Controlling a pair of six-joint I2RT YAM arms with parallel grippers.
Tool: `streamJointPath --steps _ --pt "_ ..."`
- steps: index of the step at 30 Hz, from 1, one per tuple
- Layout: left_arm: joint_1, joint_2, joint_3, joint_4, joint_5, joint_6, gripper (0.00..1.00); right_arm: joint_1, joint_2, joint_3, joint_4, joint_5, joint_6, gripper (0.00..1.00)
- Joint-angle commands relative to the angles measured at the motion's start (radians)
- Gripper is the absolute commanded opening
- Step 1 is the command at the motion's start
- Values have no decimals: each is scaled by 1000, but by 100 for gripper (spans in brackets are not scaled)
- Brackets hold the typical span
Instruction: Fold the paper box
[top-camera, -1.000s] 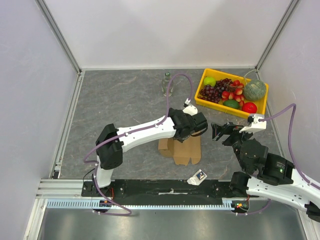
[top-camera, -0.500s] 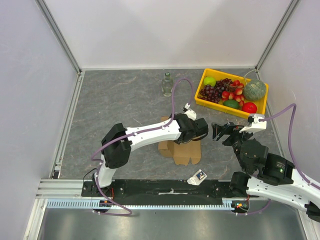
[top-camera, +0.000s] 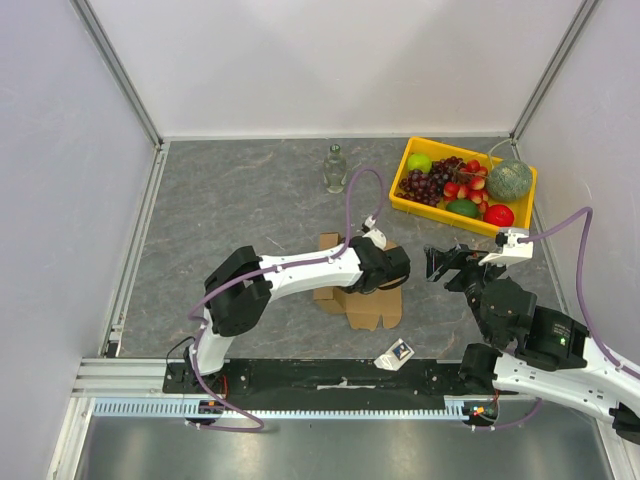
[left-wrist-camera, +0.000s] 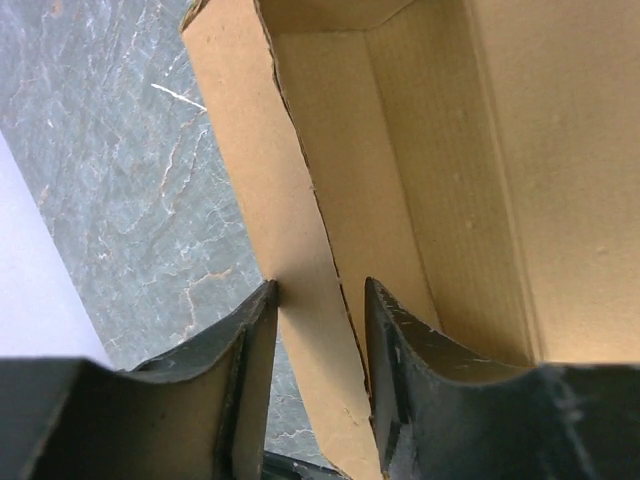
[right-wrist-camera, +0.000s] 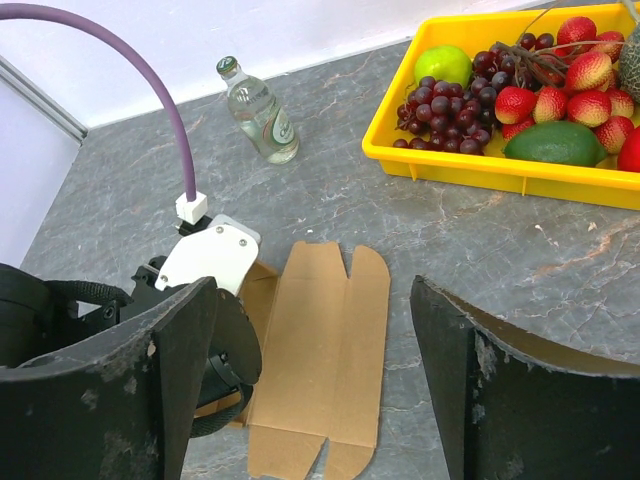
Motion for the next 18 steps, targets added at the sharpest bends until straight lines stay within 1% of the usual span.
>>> streamJointPath --steps 1,7,12,16,18 --pt "12 -15 -40 91 -10 -20 42 -1 9 40 -9 24 11 85" --pt "26 -58 -115 170 20 5 32 0 44 51 -3 8 -6 85" --pt "45 -72 -158 219 48 20 21 -1 80 54 29 -11 -35 85" --pt "61 -106 -220 293 88 44 15 -1 110 65 48 -28 -62 85" --pt "72 -118 -252 331 105 52 14 -1 126 69 63 -51 -85 85"
